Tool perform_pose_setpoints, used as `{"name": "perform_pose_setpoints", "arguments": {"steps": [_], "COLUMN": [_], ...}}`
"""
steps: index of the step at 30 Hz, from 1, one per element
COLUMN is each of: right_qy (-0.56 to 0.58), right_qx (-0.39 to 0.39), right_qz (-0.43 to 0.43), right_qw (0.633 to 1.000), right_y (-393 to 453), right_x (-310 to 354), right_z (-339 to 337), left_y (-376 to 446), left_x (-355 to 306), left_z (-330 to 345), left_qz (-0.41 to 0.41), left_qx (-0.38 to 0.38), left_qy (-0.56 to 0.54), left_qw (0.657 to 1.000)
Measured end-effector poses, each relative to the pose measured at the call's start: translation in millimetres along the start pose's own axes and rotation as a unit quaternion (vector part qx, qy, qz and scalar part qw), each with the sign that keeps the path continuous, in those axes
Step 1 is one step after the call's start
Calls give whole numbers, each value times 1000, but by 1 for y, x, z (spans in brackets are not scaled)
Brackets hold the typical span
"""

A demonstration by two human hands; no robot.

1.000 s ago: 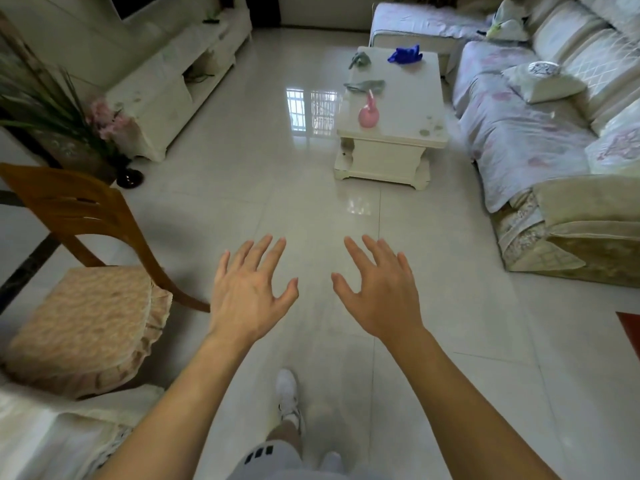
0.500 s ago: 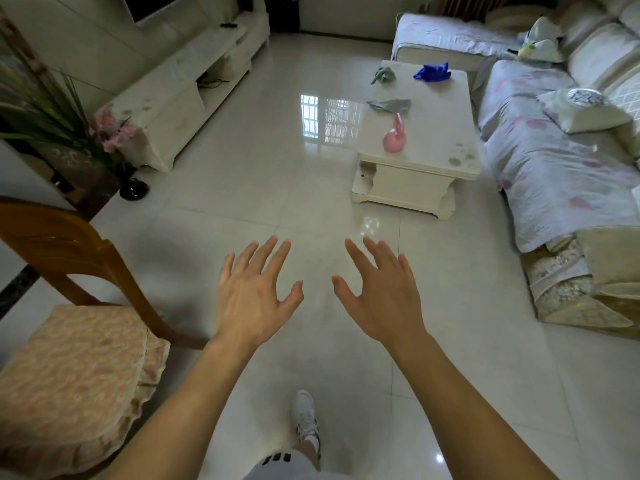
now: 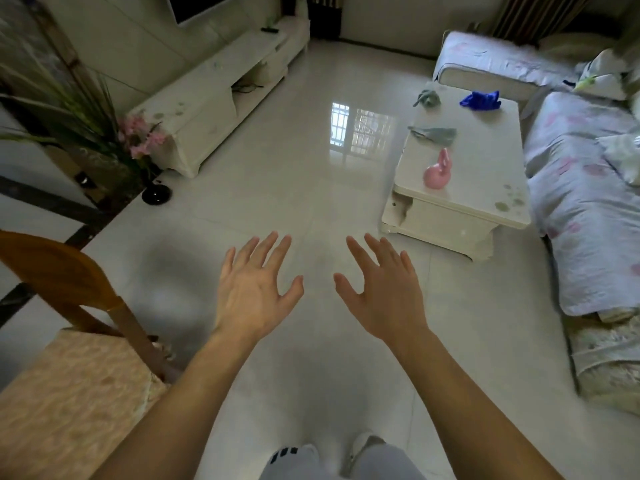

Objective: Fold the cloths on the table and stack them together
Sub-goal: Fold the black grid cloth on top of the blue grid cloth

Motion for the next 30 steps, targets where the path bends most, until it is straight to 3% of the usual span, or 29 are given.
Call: {"name": "perform_pose_setpoints", "arguments": {"steps": [13, 23, 30], "right_qy": [73, 110, 133], "right_qx": [32, 77, 102], "right_qz": [-127, -256, -338], "right_qw": [989, 957, 926], "right_y": [167, 321, 370], "right_x": [39, 61, 100], "right_z": [71, 115, 141], "left_y": [96, 199, 214], "left_x": [64, 75, 100], "left_z": [35, 66, 61], "left_qz": [-121, -245, -321], "left_qx": [-1, -17, -26], "left_qy": [86, 129, 169], "left_qw": [989, 961, 931]}}
Point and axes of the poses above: each hand's wrist, its own y-axis towards the middle knuckle, its own z-axis out of the palm, x = y × z, the point moved 4 cm from there along y, towards the middle knuckle, and after that the axes turned 13 degrees about -x, right-handed, at the moved point
